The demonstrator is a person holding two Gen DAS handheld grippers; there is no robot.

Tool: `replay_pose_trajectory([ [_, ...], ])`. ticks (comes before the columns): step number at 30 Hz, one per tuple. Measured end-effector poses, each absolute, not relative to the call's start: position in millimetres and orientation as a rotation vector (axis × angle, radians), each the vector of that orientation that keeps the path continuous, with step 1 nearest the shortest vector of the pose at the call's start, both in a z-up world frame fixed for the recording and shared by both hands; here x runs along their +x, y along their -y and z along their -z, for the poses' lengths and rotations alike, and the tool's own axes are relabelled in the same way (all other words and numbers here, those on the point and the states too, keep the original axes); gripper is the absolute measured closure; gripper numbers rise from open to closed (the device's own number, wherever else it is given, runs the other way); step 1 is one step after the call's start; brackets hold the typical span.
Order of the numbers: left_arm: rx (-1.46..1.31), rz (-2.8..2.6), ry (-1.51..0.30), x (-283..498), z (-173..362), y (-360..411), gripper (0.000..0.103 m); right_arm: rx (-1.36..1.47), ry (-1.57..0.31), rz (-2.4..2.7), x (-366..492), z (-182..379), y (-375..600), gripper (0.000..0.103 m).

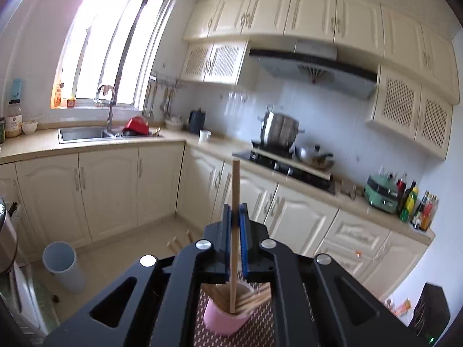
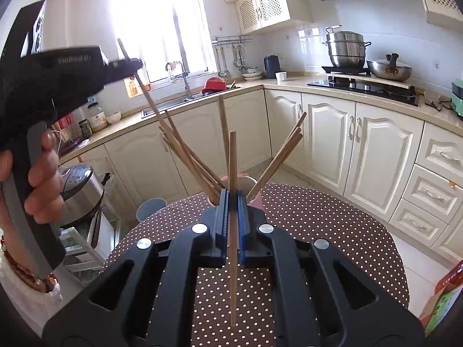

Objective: Organize utensils
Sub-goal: 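Lower the left gripper's chopstick into the cup and open it while the right gripper releases its chopstick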

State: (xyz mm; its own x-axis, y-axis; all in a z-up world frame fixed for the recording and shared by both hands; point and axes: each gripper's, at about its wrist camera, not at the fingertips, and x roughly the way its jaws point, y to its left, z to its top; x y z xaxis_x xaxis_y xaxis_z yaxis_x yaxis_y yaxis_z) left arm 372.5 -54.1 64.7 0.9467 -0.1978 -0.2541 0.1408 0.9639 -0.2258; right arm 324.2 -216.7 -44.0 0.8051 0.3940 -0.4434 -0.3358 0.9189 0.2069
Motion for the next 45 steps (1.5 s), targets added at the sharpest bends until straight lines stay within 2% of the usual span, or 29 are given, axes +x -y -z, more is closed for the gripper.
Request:
replay_pose_trajectory([
  [14,-0.13,0.176,-0.408,401.7,-7.0,68.4,0.097,0.128,-0.525,-0.394,330.7,55.3,213.5,0.097],
  [31,-0.022,0.225,-0.502,402.4,29.7,73.7,0.094,0.122,-0.536,-0.382,325.5,53.7,211.6,0.097],
  [32,-0.014,0.224,-0.505,401.6,30.7,74.2,0.091,0.122,-0.536,-0.38,325.0,54.1,211.4,0.097],
  [33,-0.008,0.225,-0.507,400.6,31.2,75.6,0.079,0.122,-0.538,-0.378,324.7,54.2,211.3,0.097],
  [36,-0.002,0.228,-0.495,393.3,32.9,75.1,0.055,0.122,-0.538,-0.375,323.4,53.8,211.5,0.097],
  [39,0.0,0.218,-0.489,386.5,33.6,75.2,0.044,0.12,-0.535,-0.372,321.4,52.2,210.2,0.097],
  [43,-0.018,0.215,-0.487,374.9,36.1,67.5,0.041,0.119,-0.53,-0.372,317.7,50.3,209.2,0.097],
  [45,-0.028,0.212,-0.475,366.1,37.1,61.8,0.037,0.118,-0.527,-0.373,315.4,48.4,208.1,0.097],
])
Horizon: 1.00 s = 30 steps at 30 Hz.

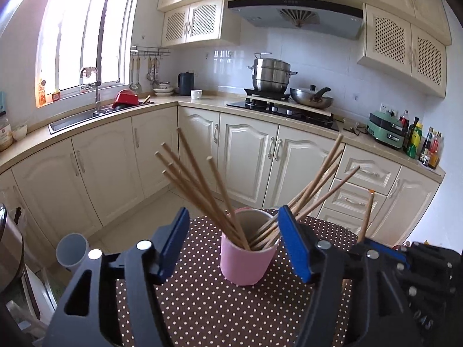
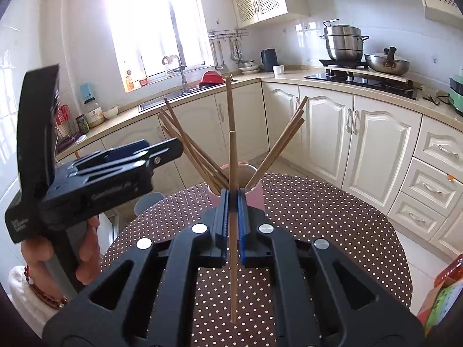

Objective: Organize utensils
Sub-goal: 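Lower the left gripper's chopstick into the cup and open it while the right gripper releases its chopstick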

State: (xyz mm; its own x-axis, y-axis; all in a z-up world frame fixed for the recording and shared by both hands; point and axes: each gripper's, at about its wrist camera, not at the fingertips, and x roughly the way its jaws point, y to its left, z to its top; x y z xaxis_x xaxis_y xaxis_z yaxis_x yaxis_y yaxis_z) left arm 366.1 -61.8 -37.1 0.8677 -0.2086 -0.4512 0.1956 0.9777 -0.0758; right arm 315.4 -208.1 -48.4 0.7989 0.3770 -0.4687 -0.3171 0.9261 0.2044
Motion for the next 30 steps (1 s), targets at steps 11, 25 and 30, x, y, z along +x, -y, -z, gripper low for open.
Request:
replay_pose_trajectory([
  [11,-0.011,0.104,-0.438,313.1,49.0,24.8,0.031,0.099,-0.44,-0.383,296.8,21.4,198.3,0.097],
  [25,-0.107,0.046,-0.567,317.4,86.7,-29.6,0.031,0.048,-0.241,-0.353,306.6,-35.0,162.8,0.097],
  [30,-0.096,0.031,-0.589,325.3,95.3,-32.3,0.031,0.018,-0.164,-0.298,321.5,-46.8,152.5,0.097],
])
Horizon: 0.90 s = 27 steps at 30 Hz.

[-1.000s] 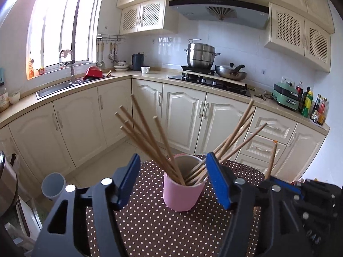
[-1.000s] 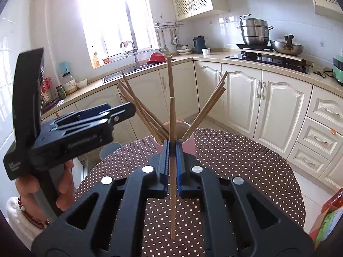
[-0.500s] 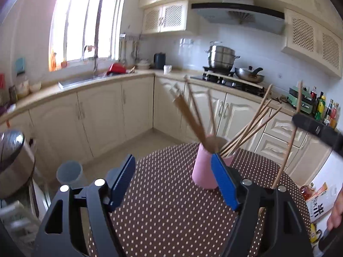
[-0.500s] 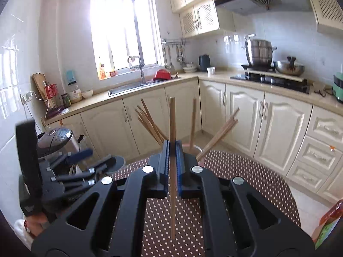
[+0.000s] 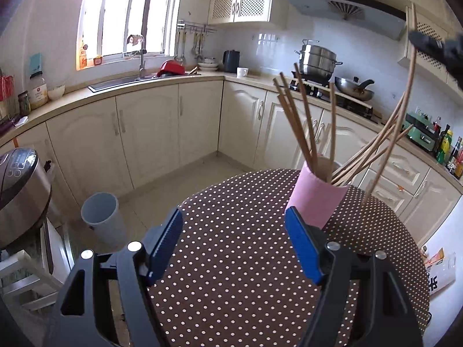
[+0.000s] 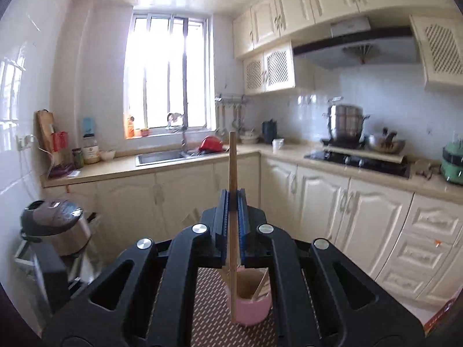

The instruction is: Organize utensils

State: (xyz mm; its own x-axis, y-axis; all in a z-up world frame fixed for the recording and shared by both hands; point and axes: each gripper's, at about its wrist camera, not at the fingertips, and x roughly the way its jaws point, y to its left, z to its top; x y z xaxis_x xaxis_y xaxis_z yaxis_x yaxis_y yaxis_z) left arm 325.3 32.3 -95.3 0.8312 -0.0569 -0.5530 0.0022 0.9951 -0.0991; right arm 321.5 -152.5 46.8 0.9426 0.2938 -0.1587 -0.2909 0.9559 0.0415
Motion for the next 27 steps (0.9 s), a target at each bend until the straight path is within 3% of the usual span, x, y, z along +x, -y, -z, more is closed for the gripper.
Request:
replay_pose_trajectory([
  [9,-0.087,0.02,-0.6,342.3,100.1,-31.8,0.031,0.011,-0.126,-0.24,354.3,-32.9,146.9,0.097],
  [27,-0.047,0.007,-0.601,356.9,99.8,-16.5,0.031,0.018,-0.28,-0.25,356.0,27.6,155.9,0.096],
])
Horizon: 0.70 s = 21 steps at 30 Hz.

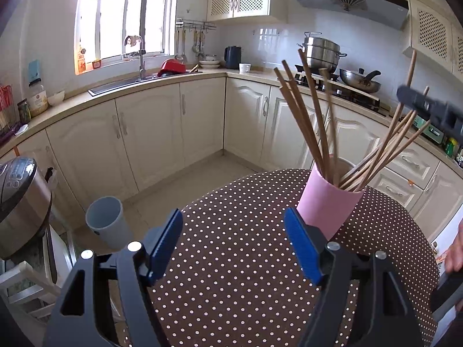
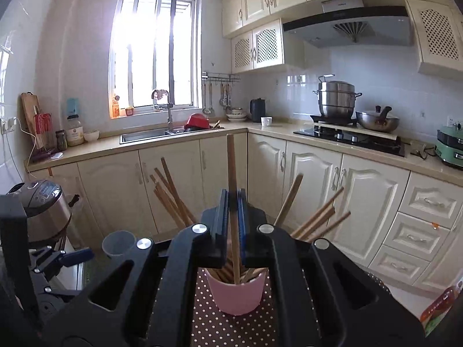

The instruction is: Organize utensils

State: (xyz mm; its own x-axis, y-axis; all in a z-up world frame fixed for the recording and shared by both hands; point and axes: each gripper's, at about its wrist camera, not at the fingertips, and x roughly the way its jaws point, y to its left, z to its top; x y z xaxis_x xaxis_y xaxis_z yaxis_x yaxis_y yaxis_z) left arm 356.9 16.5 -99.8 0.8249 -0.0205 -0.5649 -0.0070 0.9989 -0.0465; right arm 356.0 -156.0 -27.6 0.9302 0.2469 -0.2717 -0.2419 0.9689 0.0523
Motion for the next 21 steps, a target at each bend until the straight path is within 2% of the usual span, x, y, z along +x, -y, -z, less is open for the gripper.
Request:
replay_pose_trajectory([
  [11,-0.013,0.01,-0.589,352.0,88.8,-5.0,0.031,0.034,-0.374,-0.245,361.3,57.1,162.3,0.096],
  [21,-0.008,0.009,-0.563,340.7,73.1,-1.2,0.031,0.058,-0.366,-0.244,335.2,49.2,169.1,0.096],
])
